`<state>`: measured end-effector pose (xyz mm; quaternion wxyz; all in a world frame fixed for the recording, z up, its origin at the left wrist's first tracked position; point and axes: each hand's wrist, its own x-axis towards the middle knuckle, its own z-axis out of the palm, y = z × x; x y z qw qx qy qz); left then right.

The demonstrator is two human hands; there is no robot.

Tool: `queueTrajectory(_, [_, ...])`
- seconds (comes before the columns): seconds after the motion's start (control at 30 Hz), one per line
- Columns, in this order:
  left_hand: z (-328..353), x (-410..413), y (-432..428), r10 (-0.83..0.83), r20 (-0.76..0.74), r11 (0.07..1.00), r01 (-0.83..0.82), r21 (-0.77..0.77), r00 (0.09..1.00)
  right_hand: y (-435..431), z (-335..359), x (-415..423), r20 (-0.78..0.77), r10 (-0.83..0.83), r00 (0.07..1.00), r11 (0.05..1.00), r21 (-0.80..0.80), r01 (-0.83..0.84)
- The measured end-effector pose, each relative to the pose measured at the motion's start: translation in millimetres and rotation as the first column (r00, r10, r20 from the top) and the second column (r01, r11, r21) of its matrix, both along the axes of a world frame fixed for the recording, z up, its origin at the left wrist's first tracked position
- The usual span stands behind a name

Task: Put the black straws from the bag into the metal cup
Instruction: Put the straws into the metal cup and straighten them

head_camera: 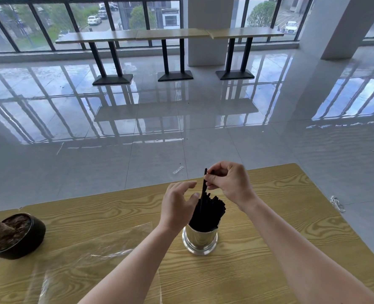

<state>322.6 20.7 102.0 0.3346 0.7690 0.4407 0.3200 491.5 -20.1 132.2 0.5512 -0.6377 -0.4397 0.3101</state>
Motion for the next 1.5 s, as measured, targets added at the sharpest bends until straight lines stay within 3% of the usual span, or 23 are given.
queueTrajectory(0.17, [11,11,0,-0.099,0.032,0.995,0.099,0.004,0.995,0,11,-3,0.037,0.002,0.999,0.999,0.042,-0.004])
queueTrajectory(0.33, [18,19,8,-0.089,0.053,0.995,0.087,0.043,0.995,4,18,-6,0.09,0.007,0.996,0.999,0.052,-0.012])
queueTrajectory(0.5, [18,17,11,-0.049,0.048,0.995,0.045,0.086,0.998,2,25,-10,0.043,0.067,0.997,0.996,0.062,-0.069])
queueTrajectory(0.57, [22,12,12,-0.017,0.102,0.996,0.008,0.09,0.995,-3,28,-9,0.058,0.086,0.995,0.993,0.071,-0.09])
queueTrajectory(0.63, [29,5,16,0.048,0.223,0.999,-0.042,-0.03,0.974,-11,26,-5,0.081,0.043,0.996,0.995,0.082,-0.05])
queueTrajectory(0.8, [46,-20,26,0.293,0.552,0.926,-0.088,-0.367,0.78,-32,-4,-1,-0.022,-0.131,0.991,0.991,-0.002,0.131])
queueTrajectory(0.93, [55,-38,30,0.487,0.669,0.805,0.009,-0.593,0.561,-39,-22,-17,0.039,-0.134,0.99,0.989,-0.05,0.136])
queueTrajectory(1.03, [55,-44,27,0.598,0.679,0.694,0.149,-0.704,0.426,-39,-21,-38,-0.084,-0.078,0.993,0.996,-0.047,0.074])
queueTrajectory(1.2, [47,-42,11,0.688,0.629,0.611,0.179,-0.771,0.363,-34,-15,-67,-0.275,-0.15,0.95,0.988,0.001,0.156])
queueTrajectory(1.37, [39,-34,-4,0.713,0.61,0.573,0.214,-0.791,0.346,-38,-10,-75,-0.271,-0.117,0.956,0.992,0.014,0.126])
queueTrajectory(1.5, [38,-28,-5,0.763,0.573,0.513,0.258,-0.819,0.3,-53,-5,-61,-0.474,-0.145,0.869,0.985,0.012,0.171])
